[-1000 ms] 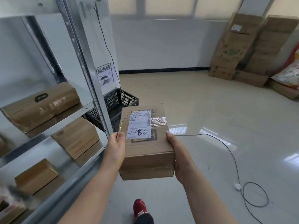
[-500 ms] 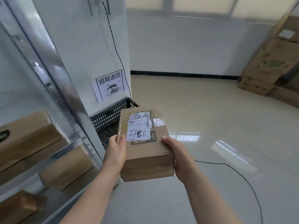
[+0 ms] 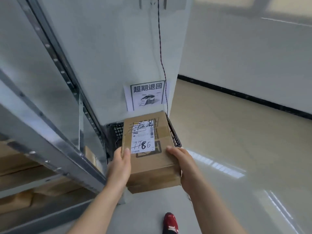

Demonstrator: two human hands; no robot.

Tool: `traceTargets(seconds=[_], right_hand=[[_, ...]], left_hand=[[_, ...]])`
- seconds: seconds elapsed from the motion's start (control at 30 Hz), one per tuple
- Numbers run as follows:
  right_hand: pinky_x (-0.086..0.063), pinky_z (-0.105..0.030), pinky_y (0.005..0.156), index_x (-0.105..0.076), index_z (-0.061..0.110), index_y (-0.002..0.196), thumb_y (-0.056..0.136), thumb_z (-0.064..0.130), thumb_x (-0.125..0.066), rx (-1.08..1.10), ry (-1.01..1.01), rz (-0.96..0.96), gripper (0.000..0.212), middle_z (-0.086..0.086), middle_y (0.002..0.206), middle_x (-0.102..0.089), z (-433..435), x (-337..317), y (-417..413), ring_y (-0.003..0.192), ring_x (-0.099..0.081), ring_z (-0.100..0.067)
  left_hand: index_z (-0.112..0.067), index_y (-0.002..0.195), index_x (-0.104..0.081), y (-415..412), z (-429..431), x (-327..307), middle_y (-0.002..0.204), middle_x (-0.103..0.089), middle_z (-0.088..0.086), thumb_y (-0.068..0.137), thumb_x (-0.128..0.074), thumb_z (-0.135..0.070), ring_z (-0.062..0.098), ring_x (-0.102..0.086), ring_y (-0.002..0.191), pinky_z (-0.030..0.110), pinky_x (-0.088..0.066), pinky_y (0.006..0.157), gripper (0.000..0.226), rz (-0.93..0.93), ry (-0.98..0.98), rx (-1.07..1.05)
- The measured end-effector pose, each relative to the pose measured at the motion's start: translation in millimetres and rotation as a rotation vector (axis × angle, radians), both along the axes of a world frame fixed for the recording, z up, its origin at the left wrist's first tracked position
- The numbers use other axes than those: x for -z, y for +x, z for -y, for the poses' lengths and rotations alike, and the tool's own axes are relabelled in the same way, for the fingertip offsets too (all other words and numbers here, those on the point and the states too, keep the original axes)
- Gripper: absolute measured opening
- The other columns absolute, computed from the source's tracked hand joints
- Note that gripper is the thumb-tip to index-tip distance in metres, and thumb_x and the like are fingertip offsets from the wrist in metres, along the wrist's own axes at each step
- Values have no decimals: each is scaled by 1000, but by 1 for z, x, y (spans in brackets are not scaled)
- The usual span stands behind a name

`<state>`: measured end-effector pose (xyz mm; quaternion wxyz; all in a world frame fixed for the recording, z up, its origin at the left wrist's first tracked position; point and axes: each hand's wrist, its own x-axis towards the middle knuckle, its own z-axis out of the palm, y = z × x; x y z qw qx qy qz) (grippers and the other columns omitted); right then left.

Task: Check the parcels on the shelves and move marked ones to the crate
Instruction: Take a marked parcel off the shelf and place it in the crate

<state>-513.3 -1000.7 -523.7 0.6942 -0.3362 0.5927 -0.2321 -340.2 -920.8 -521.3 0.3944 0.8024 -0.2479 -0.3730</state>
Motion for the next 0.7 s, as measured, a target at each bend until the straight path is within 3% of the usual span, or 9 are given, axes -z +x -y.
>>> traceTargets(seconds=[0.1, 0.2, 0.3, 0.43, 0.6, 0.7], right_hand=[[-60, -45, 90, -57, 28, 137, 74, 51, -82, -124, 52, 5, 71, 0, 121, -71, 47, 11, 7, 107, -70, -22], [-58, -36, 71, -54, 27, 141, 90, 37, -73, -220, 108, 9, 55, 2, 123, -70, 85, 21, 15, 105, -68, -17], [-50, -28, 56, -56, 30, 141, 97, 35, -66, -306, 126, -11, 45, 2, 124, -69, 117, 29, 29, 100, -65, -18], [-53, -49, 82, -61, 38, 135, 100, 32, -62, -363, 140, -29, 36, 3, 125, -68, 155, 65, 55, 113, -62, -28], [-54, -60, 95, -54, 41, 142, 101, 30, -60, -365, 135, -70, 43, 7, 124, -67, 180, 122, 83, 109, -64, -25], [-53, -61, 96, -55, 42, 142, 102, 29, -58, -356, 136, -90, 42, 6, 127, -67, 192, 166, 102, 111, -65, -27]], left_hand=[[-23, 148, -40, -5, 29, -3, 150, -47, 2, 106, -23, -49, 24, -42, 138, 43, -34, 110, 51, -38, 39, -146], [-21, 155, -31, -2, 59, -5, 161, -31, 0, 106, -20, -50, 24, -27, 149, 45, -23, 118, 58, -89, 78, -251], [-21, 154, -35, 9, 88, 5, 159, -36, 3, 106, -18, -51, 27, -31, 147, 45, -26, 117, 59, -107, 119, -304], [-19, 151, -39, 30, 120, 37, 156, -41, 3, 107, -19, -50, 25, -36, 144, 41, -30, 113, 57, -105, 152, -363], [-22, 153, -34, 51, 148, 89, 157, -39, 1, 106, -20, -53, 25, -37, 142, 41, -31, 109, 58, -133, 197, -406], [-21, 153, -30, 64, 166, 127, 156, -38, 3, 106, -20, -52, 22, -37, 140, 35, -29, 96, 57, -140, 192, -434]])
